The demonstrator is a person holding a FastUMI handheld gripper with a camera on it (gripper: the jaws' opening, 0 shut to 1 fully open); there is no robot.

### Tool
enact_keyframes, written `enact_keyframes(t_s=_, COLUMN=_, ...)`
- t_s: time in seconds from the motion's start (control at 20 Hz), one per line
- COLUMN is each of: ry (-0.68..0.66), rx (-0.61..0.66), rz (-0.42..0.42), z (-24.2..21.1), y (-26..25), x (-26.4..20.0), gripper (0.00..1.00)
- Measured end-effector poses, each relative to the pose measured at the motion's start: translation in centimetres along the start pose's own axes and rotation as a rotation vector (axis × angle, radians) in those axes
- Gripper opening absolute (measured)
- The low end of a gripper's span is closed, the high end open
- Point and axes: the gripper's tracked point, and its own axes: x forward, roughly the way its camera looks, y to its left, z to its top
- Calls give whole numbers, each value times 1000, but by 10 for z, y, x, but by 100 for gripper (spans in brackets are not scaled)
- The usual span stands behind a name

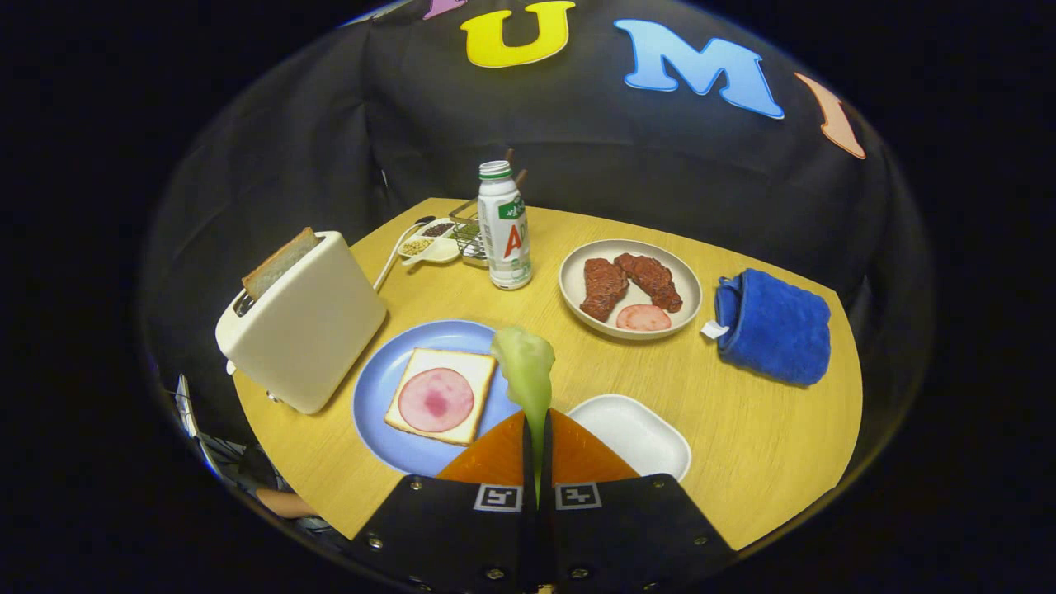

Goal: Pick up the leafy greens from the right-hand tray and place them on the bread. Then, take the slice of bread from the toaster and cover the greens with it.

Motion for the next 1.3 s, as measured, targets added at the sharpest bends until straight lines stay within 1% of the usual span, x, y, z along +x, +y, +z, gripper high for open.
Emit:
enact_keyframes(t_s=0.2, ry=13, rx=-8, rz=56, z=13, y=38, x=18, gripper=1)
enact_keyframes(t_s=0.35, ry=33, rx=-37, rz=68, z=16, y=60, x=36, gripper=1)
enact_keyframes(t_s=0.55, ry=31, rx=-78, rz=53, z=21, y=80, x=54, gripper=1)
enact_keyframes(t_s=0.7, ry=38, rx=-104, rz=26, z=20, y=85, x=66, gripper=1)
enact_keyframes(t_s=0.85, ry=55, rx=-95, rz=34, z=17, y=91, x=74, gripper=1)
enact_keyframes(t_s=1.0, ry=59, rx=-103, rz=14, z=15, y=90, x=81, gripper=2)
enact_keyframes(t_s=1.1, ry=68, rx=-91, rz=20, z=12, y=94, x=84, gripper=2)
enact_keyframes(t_s=1.15, ry=70, rx=-93, rz=38, z=12, y=97, x=85, gripper=4)
enact_keyframes(t_s=1.3, ry=58, rx=-100, rz=56, z=11, y=96, x=90, gripper=15)
